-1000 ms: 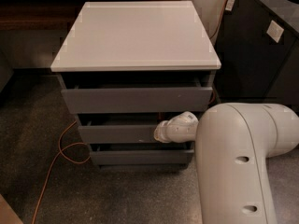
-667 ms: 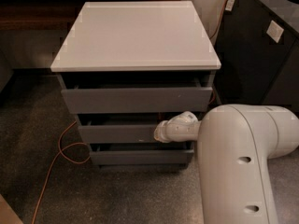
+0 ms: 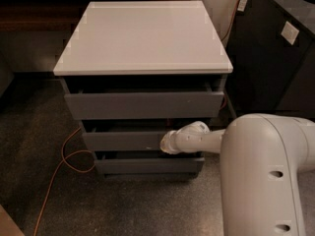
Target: Close middle drawer
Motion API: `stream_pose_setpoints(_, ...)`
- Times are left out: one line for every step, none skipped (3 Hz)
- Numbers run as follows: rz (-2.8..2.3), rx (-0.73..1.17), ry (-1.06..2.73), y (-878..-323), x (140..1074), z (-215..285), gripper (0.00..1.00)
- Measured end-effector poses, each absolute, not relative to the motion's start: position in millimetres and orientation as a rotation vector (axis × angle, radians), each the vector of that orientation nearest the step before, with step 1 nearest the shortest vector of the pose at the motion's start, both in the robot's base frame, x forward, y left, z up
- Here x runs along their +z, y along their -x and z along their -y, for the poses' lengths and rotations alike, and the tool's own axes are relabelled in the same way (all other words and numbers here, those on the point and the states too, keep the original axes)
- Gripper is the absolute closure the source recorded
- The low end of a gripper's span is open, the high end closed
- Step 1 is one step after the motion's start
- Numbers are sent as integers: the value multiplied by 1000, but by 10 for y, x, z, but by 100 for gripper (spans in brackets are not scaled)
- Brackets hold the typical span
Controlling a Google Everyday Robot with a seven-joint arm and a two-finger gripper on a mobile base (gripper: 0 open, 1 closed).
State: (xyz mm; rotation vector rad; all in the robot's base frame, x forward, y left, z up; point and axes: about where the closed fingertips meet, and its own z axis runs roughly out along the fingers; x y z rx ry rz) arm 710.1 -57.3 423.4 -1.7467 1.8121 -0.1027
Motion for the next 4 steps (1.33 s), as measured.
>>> stream_pose_setpoints(-1789,-58,1746,-6896,4298,469,17)
stream_pose_setpoints(-1763,-24,1755,-6707,4387,386,0)
stream_pose_setpoints(-1734,8,1773,-6513,4509,306,0)
stream_pose_setpoints(-1727,14,1775,-6486,4528,282,0)
